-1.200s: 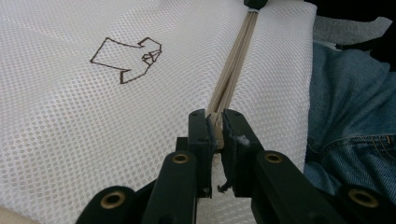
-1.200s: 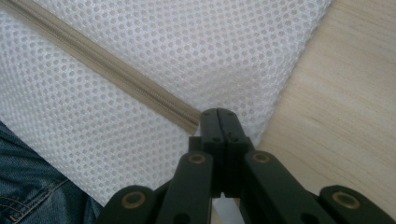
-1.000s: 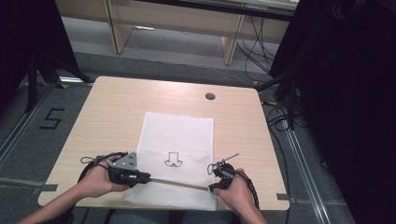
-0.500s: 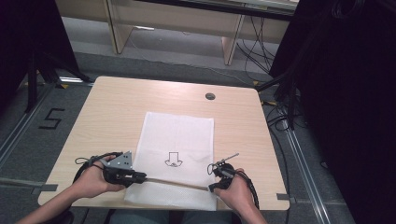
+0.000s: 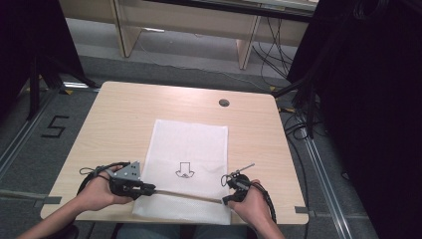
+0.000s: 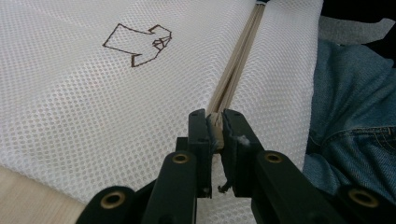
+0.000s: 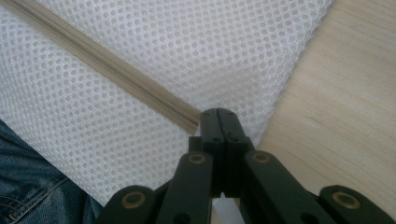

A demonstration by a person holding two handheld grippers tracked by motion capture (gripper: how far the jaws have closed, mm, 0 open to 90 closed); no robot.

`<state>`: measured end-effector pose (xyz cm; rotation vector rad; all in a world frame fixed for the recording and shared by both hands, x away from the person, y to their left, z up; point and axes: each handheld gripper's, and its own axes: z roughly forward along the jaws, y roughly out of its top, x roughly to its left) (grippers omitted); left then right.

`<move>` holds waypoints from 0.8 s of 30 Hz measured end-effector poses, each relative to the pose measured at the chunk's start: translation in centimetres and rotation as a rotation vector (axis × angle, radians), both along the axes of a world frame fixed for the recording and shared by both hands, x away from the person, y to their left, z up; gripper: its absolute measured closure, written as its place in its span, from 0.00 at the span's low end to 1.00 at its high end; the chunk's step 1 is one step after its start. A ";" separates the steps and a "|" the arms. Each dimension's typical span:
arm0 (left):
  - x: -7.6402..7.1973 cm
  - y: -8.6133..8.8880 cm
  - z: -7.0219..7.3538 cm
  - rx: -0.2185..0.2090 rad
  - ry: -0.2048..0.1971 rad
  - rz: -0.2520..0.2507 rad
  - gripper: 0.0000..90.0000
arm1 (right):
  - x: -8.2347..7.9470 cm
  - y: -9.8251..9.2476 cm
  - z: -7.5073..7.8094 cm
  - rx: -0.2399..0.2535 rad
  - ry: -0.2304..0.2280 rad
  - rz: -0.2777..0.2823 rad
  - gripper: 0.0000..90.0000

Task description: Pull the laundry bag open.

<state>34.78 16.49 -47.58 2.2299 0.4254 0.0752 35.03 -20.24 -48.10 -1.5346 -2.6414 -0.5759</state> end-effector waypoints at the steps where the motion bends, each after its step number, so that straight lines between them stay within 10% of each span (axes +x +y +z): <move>1: -0.1 0.0 0.0 -0.004 0.012 0.010 0.91 | 0.0 0.0 0.0 0.001 -0.001 0.000 1.00; 24: 0.0 1.7 -0.2 0.028 0.008 0.035 0.91 | 0.0 0.0 0.0 0.005 0.000 0.000 1.00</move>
